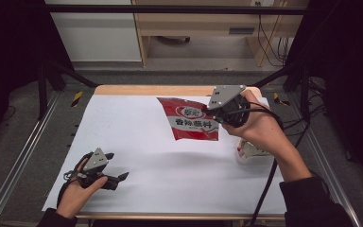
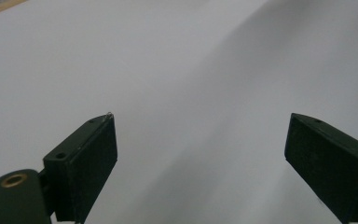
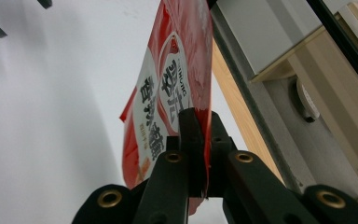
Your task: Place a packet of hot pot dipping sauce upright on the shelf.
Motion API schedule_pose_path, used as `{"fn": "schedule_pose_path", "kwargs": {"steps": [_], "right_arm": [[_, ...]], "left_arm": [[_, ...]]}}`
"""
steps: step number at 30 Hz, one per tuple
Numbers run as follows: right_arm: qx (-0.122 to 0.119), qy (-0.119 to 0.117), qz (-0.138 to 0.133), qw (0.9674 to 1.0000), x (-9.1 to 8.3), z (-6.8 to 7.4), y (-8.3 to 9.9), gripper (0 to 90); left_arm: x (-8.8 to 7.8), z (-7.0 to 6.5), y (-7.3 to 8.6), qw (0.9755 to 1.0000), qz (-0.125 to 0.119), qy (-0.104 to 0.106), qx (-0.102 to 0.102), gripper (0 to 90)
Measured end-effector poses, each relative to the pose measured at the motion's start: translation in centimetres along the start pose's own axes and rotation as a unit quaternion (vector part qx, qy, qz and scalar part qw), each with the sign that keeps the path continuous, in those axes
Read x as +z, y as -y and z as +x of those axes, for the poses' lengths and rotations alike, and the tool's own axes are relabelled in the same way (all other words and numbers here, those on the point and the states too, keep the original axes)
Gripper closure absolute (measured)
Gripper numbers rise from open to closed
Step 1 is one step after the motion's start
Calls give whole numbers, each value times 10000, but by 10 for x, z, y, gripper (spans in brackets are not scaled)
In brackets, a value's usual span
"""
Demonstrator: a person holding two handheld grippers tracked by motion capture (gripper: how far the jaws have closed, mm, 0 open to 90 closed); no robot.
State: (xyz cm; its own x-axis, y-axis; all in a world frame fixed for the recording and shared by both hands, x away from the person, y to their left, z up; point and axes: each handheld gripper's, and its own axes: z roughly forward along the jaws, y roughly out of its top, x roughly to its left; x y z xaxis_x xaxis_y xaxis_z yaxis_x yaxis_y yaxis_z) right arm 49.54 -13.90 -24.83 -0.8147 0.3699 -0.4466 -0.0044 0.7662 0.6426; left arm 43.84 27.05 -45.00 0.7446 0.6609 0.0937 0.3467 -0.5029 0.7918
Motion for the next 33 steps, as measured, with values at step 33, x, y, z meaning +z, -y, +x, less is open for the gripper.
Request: {"fn": "schedule_pose_path", "kwargs": {"steps": [33], "right_arm": [[653, 510, -138, 9965, -9, -67, 51, 898]], "left_arm": [[-3, 7, 4, 9994, -96, -111, -320, 85]]}}
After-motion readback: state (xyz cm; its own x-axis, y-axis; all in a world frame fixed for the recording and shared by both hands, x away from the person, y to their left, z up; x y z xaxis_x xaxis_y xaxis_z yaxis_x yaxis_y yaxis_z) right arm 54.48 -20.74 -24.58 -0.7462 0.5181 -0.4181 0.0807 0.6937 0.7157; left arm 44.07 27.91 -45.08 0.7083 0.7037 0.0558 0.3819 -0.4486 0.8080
